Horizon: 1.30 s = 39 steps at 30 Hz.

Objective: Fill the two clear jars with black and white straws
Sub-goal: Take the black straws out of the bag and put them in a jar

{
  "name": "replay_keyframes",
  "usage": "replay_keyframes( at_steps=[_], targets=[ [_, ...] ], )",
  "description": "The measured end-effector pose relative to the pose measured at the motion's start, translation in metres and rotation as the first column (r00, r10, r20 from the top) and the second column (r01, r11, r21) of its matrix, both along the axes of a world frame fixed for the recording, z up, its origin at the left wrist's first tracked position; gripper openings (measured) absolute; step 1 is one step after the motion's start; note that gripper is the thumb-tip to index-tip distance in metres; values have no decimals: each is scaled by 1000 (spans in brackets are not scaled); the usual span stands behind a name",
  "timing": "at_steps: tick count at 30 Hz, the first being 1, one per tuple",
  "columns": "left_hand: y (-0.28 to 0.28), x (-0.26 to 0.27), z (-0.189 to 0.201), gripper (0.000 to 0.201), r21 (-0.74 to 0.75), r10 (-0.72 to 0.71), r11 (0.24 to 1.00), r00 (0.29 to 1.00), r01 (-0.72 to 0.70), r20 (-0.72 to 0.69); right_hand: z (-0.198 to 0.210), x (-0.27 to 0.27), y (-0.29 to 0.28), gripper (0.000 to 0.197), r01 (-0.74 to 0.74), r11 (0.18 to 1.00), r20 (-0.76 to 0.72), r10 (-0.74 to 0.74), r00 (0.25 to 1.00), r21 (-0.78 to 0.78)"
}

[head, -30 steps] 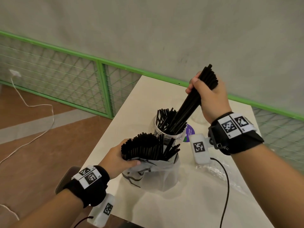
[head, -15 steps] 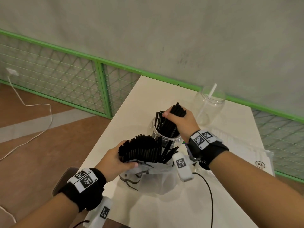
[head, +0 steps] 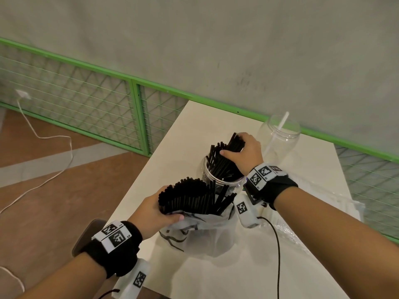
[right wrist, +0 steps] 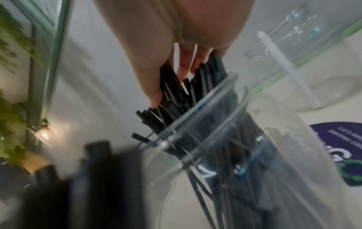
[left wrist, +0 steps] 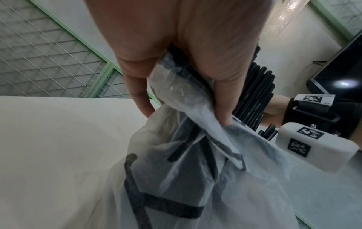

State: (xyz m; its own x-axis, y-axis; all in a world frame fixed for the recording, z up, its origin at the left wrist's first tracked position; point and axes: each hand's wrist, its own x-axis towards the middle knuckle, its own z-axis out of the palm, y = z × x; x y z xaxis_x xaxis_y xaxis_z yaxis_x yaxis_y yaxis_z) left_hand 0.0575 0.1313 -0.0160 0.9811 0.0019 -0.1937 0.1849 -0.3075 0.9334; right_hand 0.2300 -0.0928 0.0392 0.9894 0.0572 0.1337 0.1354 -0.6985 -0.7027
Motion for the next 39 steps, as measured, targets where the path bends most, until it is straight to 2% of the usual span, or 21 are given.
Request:
replay_keyframes(
  at_steps=[2,6,8,9,11,13,14,16,18,22,27,31,34,36,37,39],
  targets=[
    [0,0,0,45,11,-3,1000,1000,3,8,0,-1,0,64,5,1000,-27,-5,1000,-18],
    [0,0,0,44,14,-6,1000,1000,6,12,6,-4,-7,71,-45,994,-68,52,996,97],
    [0,0,1,44,19,-11,1000,1000,10,20,10,-11,-14,66,-138,990,33,138,990,18],
    [0,-1,2,45,22,-12,1000,1000,11,26,12,-16,-19,64,-214,973,101,222,970,-86],
    [1,-1,1,45,27,-9,1000,999,8,33,13,-27,-29,67,-367,851,187,457,870,-375],
    [1,-1,1,45,25,-8,1000,1000,8,27,9,-35,-37,72,-441,669,136,627,767,-598],
    [1,-1,1,45,23,-7,1000,1000,6,24,5,-38,-40,75,-457,606,90,659,746,-651],
    [1,-1,0,44,19,-3,1000,1000,2,14,-4,-41,-40,77,-463,561,32,659,752,-686],
    [1,-1,0,43,11,1,1000,1000,-1,4,-9,-39,-37,74,-452,577,12,625,781,-680],
    [2,0,1,43,18,4,1000,1000,-4,9,-3,-24,-33,62,-449,678,43,577,815,-582],
    [1,1,1,44,26,7,1000,1000,-8,19,-11,-19,-45,59,-455,662,53,598,800,-595],
    [1,1,2,44,27,12,1000,1000,-13,21,-6,-34,-49,60,-399,778,182,537,824,-486],
    [1,1,1,44,15,19,1000,1000,-20,10,-8,-65,-50,47,-335,919,264,383,885,-208],
    [0,1,0,41,19,23,1000,1000,-23,16,-19,-85,-50,38,-310,950,192,311,931,-36],
    [0,0,0,39,17,27,999,999,-28,18,-25,-92,-49,39,-309,951,129,308,943,-13],
    [-1,-1,-1,34,6,30,1000,999,-30,18,-39,-103,-44,51,-348,935,19,350,937,-74]
  ],
)
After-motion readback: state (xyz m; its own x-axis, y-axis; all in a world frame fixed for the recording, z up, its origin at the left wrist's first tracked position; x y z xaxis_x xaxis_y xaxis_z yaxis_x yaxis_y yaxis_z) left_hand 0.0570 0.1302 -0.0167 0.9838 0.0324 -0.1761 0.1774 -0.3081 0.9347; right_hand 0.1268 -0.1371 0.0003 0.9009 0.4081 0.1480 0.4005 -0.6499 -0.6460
